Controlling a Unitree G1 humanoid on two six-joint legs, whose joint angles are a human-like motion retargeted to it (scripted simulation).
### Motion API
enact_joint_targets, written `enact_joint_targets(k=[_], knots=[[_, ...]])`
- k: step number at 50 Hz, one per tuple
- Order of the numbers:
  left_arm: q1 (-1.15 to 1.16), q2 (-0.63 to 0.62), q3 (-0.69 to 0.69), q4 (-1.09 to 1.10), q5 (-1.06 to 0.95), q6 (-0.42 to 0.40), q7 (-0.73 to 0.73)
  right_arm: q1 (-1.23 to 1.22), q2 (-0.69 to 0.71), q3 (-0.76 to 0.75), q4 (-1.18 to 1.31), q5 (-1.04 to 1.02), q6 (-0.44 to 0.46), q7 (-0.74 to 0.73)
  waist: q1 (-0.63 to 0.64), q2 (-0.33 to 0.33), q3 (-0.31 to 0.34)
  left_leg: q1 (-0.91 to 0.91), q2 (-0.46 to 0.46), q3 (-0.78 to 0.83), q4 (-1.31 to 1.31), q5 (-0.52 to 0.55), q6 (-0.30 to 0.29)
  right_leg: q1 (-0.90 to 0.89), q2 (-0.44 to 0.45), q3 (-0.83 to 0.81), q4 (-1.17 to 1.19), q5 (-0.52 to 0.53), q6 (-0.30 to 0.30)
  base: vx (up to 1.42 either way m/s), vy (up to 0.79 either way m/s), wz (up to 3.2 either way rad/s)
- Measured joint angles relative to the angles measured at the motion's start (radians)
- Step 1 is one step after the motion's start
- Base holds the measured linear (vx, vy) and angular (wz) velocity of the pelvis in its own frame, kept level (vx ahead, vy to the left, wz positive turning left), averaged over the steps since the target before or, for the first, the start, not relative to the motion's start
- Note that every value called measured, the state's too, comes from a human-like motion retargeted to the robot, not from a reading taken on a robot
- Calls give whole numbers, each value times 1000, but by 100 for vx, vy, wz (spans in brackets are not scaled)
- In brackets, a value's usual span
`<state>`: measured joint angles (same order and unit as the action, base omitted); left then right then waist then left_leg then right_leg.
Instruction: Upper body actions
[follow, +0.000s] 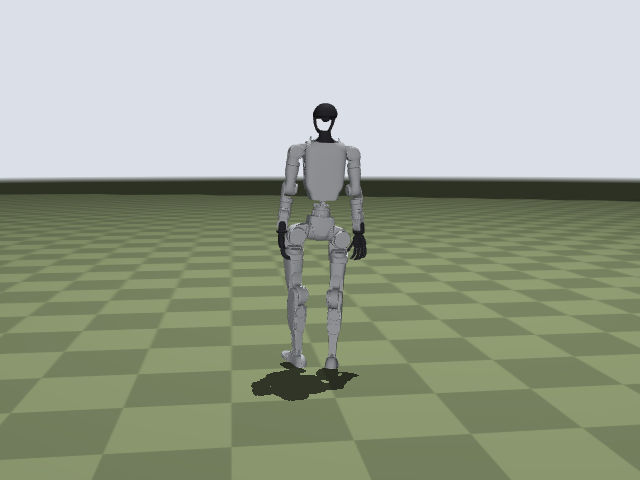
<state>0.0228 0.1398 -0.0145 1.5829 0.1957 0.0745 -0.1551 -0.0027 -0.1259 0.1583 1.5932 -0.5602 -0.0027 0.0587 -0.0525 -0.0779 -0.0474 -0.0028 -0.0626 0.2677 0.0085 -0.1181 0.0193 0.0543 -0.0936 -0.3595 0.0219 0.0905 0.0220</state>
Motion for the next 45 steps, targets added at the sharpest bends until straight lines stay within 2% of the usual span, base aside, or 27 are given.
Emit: enact_joint_targets(k=[45], knots=[[-4,-3,3,2,-3,-3,2,-4,1,1,2,-5,-2,0,-1,4,-2,1,-1,0,-3,-3,-1,1,0,-4,-1,-7,-4,0,0,0]])
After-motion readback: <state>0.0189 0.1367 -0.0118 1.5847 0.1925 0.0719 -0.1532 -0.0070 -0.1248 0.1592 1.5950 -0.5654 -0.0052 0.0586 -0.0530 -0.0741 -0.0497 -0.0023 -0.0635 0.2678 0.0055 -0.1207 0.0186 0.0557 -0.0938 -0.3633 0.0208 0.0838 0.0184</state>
